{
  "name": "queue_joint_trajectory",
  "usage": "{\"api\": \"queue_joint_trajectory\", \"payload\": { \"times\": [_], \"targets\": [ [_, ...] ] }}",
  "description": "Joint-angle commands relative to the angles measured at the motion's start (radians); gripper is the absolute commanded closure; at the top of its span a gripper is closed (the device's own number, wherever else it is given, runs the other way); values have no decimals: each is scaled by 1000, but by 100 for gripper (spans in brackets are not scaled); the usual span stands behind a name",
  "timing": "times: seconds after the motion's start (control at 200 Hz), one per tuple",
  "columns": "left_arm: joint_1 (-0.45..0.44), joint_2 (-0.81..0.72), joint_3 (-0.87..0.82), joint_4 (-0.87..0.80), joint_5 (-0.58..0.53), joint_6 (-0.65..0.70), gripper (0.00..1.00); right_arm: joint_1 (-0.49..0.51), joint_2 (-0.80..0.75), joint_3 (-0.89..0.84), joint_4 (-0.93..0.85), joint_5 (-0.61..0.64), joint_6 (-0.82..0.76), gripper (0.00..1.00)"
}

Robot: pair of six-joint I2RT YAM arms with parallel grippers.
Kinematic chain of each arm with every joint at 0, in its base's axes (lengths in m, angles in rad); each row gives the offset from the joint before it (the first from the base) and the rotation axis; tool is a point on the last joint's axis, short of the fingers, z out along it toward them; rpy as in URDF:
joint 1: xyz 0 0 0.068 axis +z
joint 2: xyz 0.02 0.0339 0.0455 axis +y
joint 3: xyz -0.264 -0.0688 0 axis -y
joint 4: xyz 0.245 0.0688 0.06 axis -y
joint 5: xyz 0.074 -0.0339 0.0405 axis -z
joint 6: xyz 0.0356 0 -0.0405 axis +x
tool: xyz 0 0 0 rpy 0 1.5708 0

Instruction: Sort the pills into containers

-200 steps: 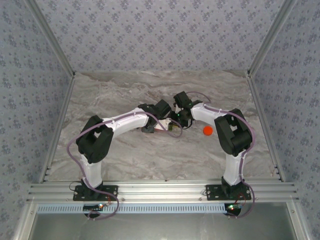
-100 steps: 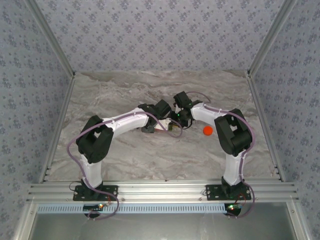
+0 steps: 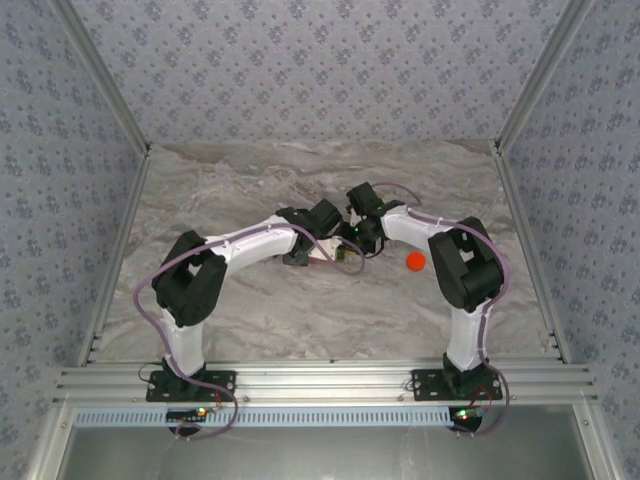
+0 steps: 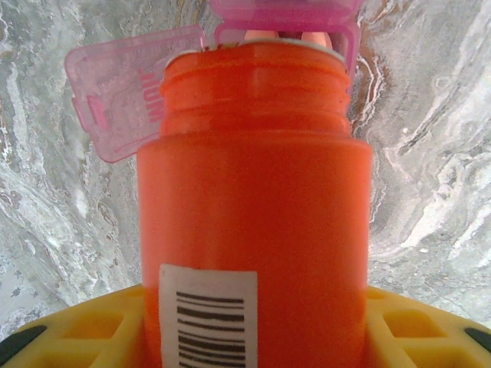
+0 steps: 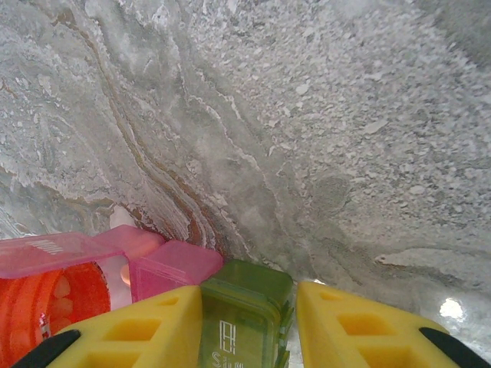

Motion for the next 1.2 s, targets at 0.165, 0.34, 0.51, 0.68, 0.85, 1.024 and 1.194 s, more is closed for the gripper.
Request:
{"api": "queue_joint_trajectory", "payload": {
  "times": [0.165,0.34,0.51,0.68,0.85,1.024,1.194],
  "targets": [
    [10,-52,7,-16,40,-62,100,7,33,13,-50,24,-3,61],
    [18,-67,-12,10,66,-96,100,7,34,14,-56,25,-5,61],
    [27,-74,-28,21,71,-107,100,8,34,14,-58,27,-6,61],
    [38,-100,-59,45,96,-120,100,9,36,14,-59,30,-5,61],
    [42,-114,-93,78,113,-137,100,8,37,20,-62,30,-5,61],
    [48,-125,-130,126,141,-164,100,10,37,24,-67,34,-5,61],
    [58,-144,-154,160,166,-187,100,13,34,30,-73,36,-6,61]
  ]
}}
